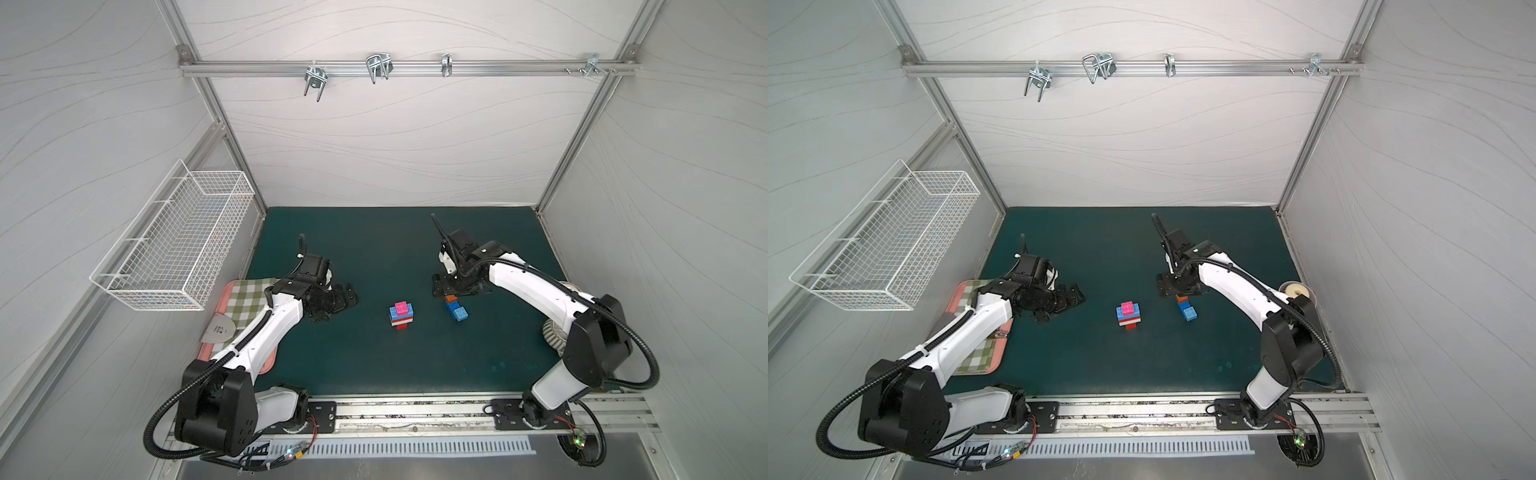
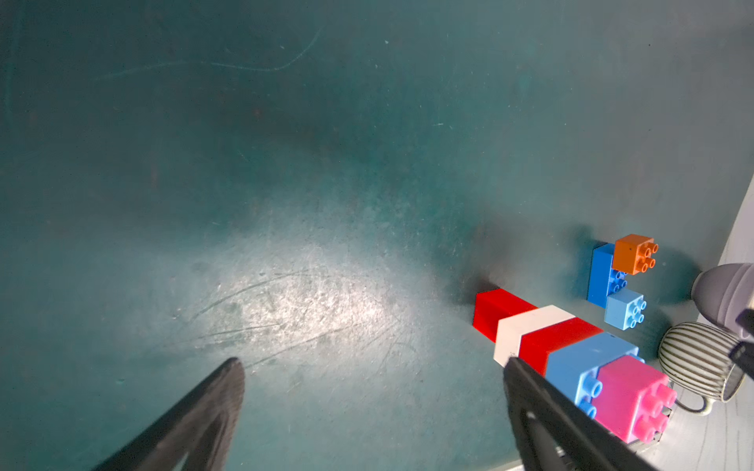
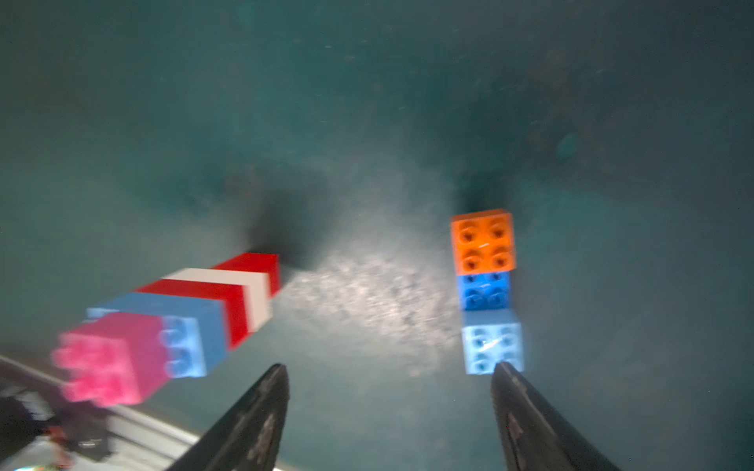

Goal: Assemble a carrot with lego
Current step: Pick up the lego brick from the center of the board.

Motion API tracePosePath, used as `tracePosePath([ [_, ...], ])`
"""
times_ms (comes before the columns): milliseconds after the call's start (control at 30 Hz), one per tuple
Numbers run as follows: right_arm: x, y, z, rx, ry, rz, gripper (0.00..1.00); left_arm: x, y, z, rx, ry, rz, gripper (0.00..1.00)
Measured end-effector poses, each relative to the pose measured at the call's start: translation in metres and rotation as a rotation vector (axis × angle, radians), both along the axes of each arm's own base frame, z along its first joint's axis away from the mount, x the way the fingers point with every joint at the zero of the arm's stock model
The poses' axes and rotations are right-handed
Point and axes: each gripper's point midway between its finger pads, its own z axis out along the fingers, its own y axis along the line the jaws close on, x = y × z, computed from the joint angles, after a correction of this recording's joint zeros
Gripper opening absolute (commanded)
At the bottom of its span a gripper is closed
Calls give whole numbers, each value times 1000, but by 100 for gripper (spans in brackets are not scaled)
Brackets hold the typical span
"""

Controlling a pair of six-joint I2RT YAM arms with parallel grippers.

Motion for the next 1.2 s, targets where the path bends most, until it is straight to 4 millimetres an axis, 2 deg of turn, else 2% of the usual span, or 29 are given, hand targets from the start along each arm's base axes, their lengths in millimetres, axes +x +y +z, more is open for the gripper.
tracePosePath([
  [167, 11, -12, -31, -40, 8, 60, 72, -1, 0, -2, 1, 6, 0, 99],
  [267, 6, -20, -52, -59, 35, 78, 73, -1, 0, -2, 2, 6, 0, 99],
  [433, 1, -32, -71, -76, 58, 65, 72, -1, 0, -2, 1, 6, 0, 99],
  [833, 5, -29, -98, -76, 69, 71, 67, -1, 0, -4, 3, 10, 1, 99],
  [1200, 3, -24, -100, -111, 41, 92, 55, -1, 0, -5, 4, 16, 0, 99],
])
